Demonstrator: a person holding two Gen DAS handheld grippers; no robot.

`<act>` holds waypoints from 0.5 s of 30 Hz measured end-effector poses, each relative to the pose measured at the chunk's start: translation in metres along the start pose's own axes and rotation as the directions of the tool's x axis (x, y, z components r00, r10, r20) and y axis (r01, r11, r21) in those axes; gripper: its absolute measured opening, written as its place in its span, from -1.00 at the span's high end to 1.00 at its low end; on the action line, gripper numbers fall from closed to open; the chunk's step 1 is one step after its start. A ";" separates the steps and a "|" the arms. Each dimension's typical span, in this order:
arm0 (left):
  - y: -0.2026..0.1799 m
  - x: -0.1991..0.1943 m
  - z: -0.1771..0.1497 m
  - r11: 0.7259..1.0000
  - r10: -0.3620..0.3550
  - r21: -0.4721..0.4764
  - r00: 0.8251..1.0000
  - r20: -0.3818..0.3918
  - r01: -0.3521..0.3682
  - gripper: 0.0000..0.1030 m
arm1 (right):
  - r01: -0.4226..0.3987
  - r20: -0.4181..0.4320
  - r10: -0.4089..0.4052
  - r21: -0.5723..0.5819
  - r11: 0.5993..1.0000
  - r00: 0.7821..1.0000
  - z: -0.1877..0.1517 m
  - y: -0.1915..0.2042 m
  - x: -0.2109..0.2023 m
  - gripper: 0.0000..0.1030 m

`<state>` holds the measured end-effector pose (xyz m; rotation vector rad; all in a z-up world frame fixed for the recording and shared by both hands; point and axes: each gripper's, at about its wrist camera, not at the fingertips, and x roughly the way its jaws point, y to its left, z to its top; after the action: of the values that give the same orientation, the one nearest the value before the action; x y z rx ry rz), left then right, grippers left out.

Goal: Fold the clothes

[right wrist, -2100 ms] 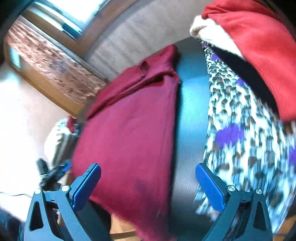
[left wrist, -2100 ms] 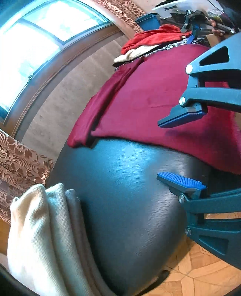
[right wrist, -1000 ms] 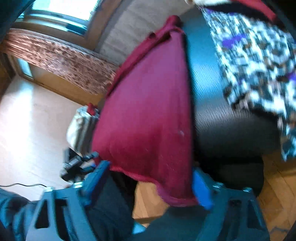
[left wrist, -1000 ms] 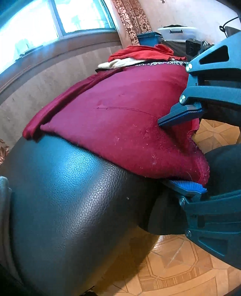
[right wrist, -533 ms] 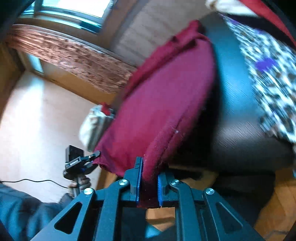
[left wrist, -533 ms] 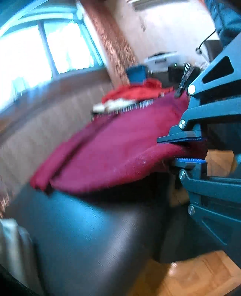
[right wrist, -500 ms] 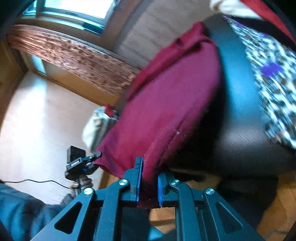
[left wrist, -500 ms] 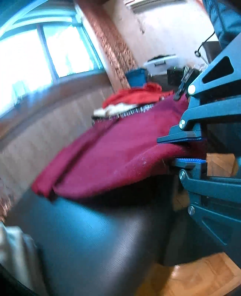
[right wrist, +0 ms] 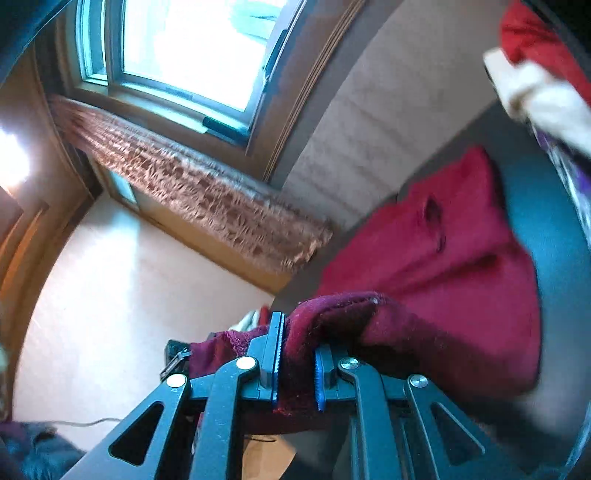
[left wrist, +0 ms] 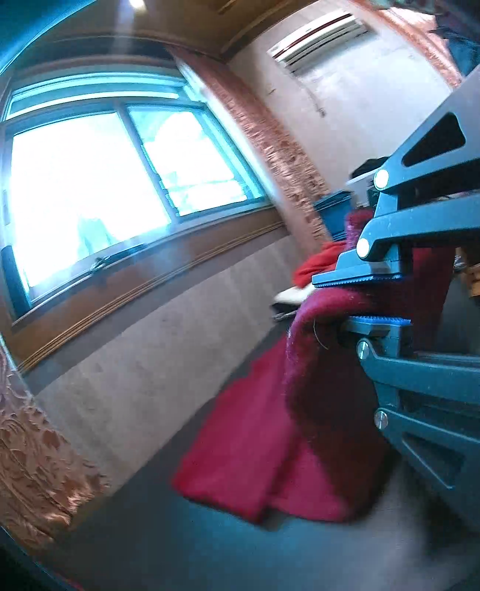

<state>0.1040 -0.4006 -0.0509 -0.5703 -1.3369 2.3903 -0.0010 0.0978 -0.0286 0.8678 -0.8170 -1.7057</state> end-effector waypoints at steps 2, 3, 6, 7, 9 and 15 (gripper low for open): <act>0.013 0.019 0.022 0.999 0.020 -0.028 0.999 0.027 -0.020 0.78 | 0.027 0.025 -0.027 0.005 1.000 0.999 0.027 -0.011 0.020 0.72; 0.026 0.030 0.031 0.997 0.054 -0.051 0.998 0.031 -0.052 0.78 | 0.043 0.036 -0.043 0.013 0.999 0.998 0.039 -0.017 0.029 0.70; 0.065 0.063 0.058 0.981 0.154 -0.121 0.987 0.039 -0.149 0.78 | 0.112 0.056 -0.116 0.071 0.991 0.992 0.073 -0.052 0.057 0.67; 0.079 0.074 0.067 0.973 0.188 -0.144 0.981 0.040 -0.180 0.78 | 0.139 0.051 -0.145 0.095 0.986 0.988 0.080 -0.065 0.066 0.67; 0.113 0.098 0.077 0.937 0.290 -0.201 0.957 -0.006 -0.286 0.78 | 0.208 0.012 -0.212 0.143 0.968 0.977 0.084 -0.093 0.081 0.66; 0.137 0.112 0.049 0.907 0.388 -0.136 0.916 -0.101 -0.399 0.84 | 0.271 -0.027 -0.271 0.149 0.951 0.962 0.075 -0.130 0.092 0.82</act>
<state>-0.0307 -0.4513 -0.1654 -1.0509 -1.5020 2.5545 -0.1471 0.0515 -0.1147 1.1313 -0.8629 -1.8955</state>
